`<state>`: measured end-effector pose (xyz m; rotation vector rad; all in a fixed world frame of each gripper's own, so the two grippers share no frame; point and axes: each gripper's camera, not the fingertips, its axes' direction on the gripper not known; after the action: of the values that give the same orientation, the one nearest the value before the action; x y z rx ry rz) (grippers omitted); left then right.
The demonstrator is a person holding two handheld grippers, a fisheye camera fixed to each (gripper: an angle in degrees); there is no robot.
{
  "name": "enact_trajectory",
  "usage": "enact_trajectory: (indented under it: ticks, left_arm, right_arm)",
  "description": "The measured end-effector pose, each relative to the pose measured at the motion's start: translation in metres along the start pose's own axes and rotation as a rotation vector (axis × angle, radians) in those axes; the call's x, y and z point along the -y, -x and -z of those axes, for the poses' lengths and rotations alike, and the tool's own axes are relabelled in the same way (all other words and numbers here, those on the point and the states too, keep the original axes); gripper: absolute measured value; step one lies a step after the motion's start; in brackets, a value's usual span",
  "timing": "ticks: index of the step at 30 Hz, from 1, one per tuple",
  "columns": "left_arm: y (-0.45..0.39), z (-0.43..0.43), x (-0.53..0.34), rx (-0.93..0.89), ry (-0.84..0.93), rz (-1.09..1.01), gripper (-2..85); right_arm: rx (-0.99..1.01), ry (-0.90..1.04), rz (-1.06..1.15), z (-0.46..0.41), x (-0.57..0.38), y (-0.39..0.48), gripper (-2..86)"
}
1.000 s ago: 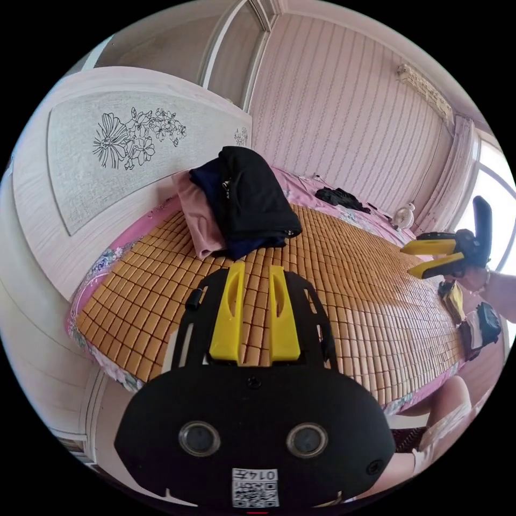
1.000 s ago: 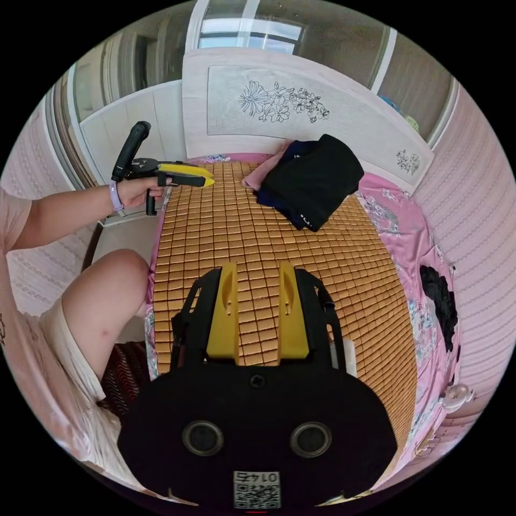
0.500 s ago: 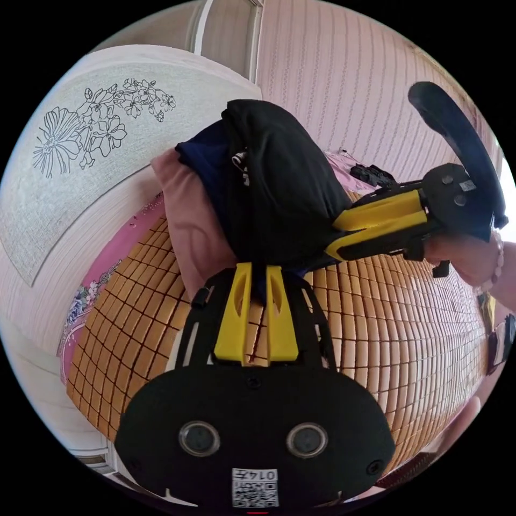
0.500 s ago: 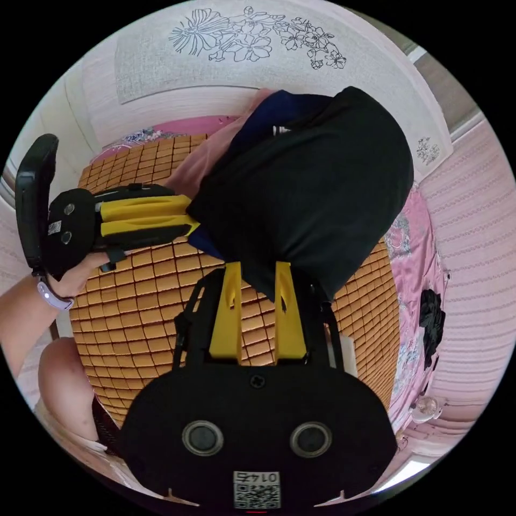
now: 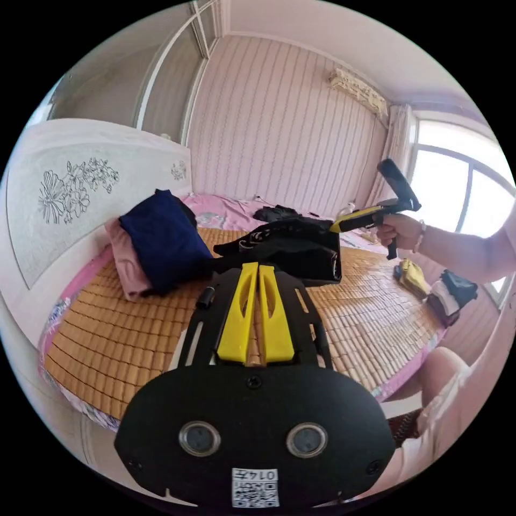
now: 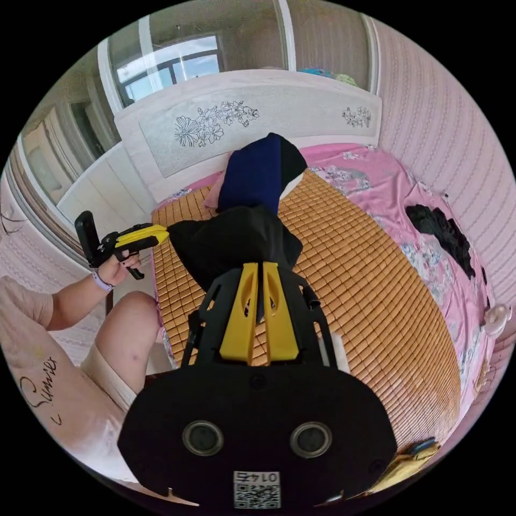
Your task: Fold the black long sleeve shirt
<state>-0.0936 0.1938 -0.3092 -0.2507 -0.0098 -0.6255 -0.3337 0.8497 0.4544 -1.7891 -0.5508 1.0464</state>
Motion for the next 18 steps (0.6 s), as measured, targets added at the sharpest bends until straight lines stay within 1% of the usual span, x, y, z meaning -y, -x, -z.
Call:
enact_trajectory:
  ticks: [1,2,3,4,5,6,7,10,12,14,16,17,18]
  left_arm:
    - [-0.021,0.007,-0.016,-0.050,0.045,0.018,-1.0]
    - [-0.041,0.009,-0.032,-0.077,0.126,0.029,-1.0]
    - [-0.049,0.010,-0.040,-0.088,0.166,0.041,-1.0]
    - [-0.064,0.011,-0.058,-0.119,0.236,0.073,-1.0]
    - [-0.077,0.012,-0.074,-0.144,0.304,0.093,-1.0]
    - [-0.083,0.012,-0.081,-0.145,0.336,0.096,-1.0]
    - [-0.091,0.013,-0.093,-0.134,0.381,0.095,-1.0]
    - [-0.102,0.032,-0.094,-0.123,0.283,0.056,-1.0]
    - [-0.100,0.029,-0.082,-0.122,0.340,0.087,-1.0]
    - [-0.097,0.021,-0.071,-0.093,0.437,0.099,-1.0]
    - [-0.097,0.018,-0.069,-0.091,0.457,0.101,-1.0]
    - [-0.097,0.018,-0.069,-0.104,0.462,0.111,-1.0]
    - [-0.097,0.018,-0.068,-0.108,0.465,0.115,-1.0]
  right_arm:
    - [-0.024,0.048,-0.057,0.001,-0.045,-0.001,0.8]
    - [-0.034,0.067,-0.087,0.000,-0.069,-0.001,0.8]
    - [-0.058,0.115,-0.142,-0.004,-0.117,0.000,0.9]
    - [-0.079,0.183,-0.233,-0.009,-0.163,-0.001,0.9]
    - [-0.078,0.214,-0.286,-0.011,-0.184,-0.002,1.0]
    - [-0.058,0.233,-0.386,-0.009,-0.222,-0.002,1.1]
    - [-0.031,0.205,-0.486,-0.002,-0.256,-0.002,1.3]
    - [-0.034,0.098,-0.659,0.023,-0.312,0.000,1.7]
    - [-0.081,0.058,-0.718,0.036,-0.331,0.002,2.2]
    - [-0.088,0.026,-0.687,0.044,-0.337,0.009,3.0]
    - [-0.063,0.020,-0.554,0.041,-0.328,0.028,4.5]
    - [-0.051,0.030,-0.513,0.038,-0.324,0.034,5.1]
    - [-0.024,0.059,-0.426,0.029,-0.314,0.048,6.3]
